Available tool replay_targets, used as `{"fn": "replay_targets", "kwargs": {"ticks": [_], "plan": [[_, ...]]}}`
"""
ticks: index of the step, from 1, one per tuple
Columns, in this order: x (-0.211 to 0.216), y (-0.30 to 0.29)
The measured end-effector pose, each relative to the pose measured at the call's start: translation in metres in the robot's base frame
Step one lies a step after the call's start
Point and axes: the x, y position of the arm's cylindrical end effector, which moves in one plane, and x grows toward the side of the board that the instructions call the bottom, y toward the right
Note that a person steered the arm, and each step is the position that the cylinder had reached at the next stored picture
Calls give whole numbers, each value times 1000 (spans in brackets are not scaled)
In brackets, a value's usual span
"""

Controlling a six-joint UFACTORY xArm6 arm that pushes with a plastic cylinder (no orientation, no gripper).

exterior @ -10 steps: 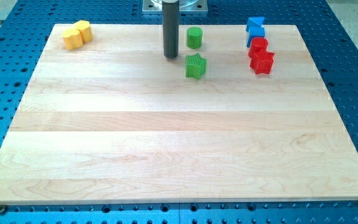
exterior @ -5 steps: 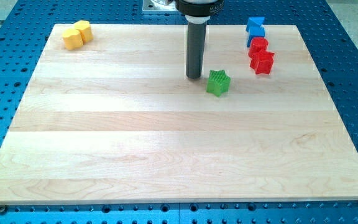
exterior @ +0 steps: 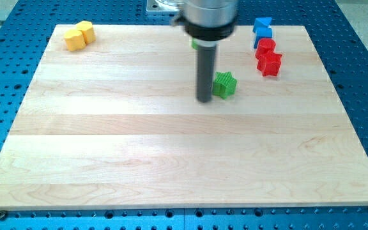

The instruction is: Push the green star underneath the red star

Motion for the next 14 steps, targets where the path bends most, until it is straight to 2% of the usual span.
{"fn": "replay_targets", "kwargs": {"ticks": [1,2,3,4,5,6,11,12,14], "plan": [[-6,13],[-9,-34],[-37,0],[-22,24],[-3,71],[7,82],[3,9],[-15,29],[-17,66]]}}
